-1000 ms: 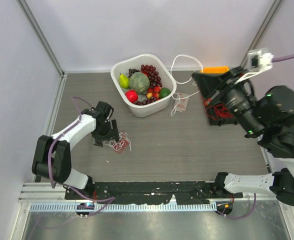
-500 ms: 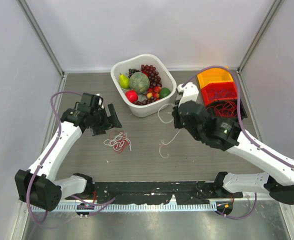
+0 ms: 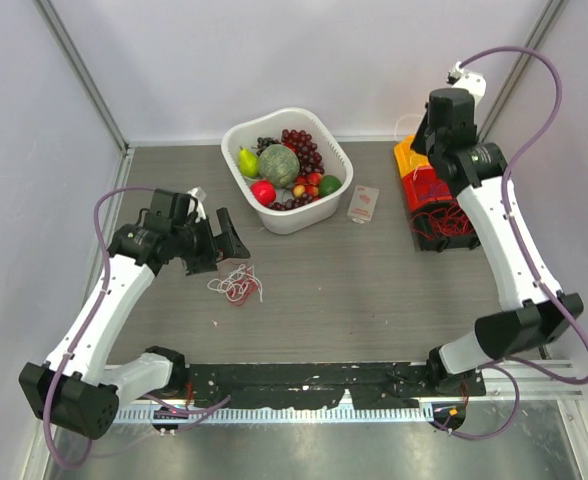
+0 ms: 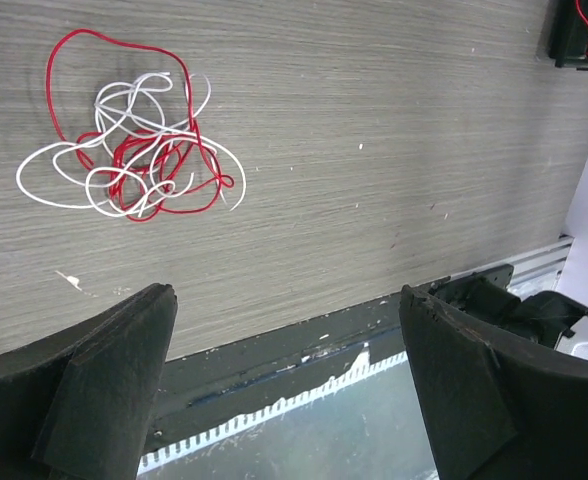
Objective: Untangle the cables
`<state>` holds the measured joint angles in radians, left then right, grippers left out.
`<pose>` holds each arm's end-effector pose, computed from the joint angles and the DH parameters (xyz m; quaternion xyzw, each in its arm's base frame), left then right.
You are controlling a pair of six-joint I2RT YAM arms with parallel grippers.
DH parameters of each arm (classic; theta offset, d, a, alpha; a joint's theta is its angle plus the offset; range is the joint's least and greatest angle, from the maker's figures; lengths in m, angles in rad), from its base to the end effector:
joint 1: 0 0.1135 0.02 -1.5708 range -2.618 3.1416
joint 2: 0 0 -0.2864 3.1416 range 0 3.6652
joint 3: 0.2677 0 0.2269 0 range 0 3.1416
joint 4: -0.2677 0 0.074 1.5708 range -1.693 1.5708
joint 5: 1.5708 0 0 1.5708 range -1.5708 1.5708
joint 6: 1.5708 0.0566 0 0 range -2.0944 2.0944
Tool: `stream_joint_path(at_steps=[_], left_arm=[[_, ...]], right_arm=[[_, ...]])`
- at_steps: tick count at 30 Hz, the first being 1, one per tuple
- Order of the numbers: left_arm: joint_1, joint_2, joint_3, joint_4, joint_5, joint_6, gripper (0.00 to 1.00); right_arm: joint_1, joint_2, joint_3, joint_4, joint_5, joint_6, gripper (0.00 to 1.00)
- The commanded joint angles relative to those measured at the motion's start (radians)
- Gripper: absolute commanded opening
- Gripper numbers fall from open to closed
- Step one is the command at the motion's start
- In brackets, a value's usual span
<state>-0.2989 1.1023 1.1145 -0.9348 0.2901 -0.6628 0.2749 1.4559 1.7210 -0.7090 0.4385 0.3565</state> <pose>0.1731 -0.0703 0.3295 -0.1244 0.9308 -0.2672 0.2160 0.2911 0.0571 0.4595 0.1497 0.8198 -0.0129 0.5526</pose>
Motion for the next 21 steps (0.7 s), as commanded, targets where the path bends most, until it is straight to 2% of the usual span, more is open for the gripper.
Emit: stream_joint_path(at_steps=[1, 6, 10, 17, 21], left_arm=[[0.003, -0.056, 0.022, -0.042, 0.037, 0.074, 0.97], [0.003, -0.073, 0.033, -0.085, 0.023, 0.137, 0.97], [0.003, -0.067, 0.041, -0.091, 0.012, 0.160, 0.98], [0.003, -0.056, 0.062, -0.102, 0.014, 0.169, 0.98], [0.001, -0.062, 0.062, -0.105, 0.003, 0.166, 0.98]], right_arm=[[-0.097, 0.086, 0.152, 0.092, -0.037, -0.044, 0.01], [-0.189, 0.263, 0.371, 0.091, -0.063, -0.047, 0.01], [-0.236, 0.380, 0.480, 0.095, -0.070, -0.053, 0.01], [-0.260, 0.523, 0.564, 0.123, -0.086, -0.079, 0.01], [-0.260, 0.520, 0.595, 0.128, -0.090, -0.079, 0.01]])
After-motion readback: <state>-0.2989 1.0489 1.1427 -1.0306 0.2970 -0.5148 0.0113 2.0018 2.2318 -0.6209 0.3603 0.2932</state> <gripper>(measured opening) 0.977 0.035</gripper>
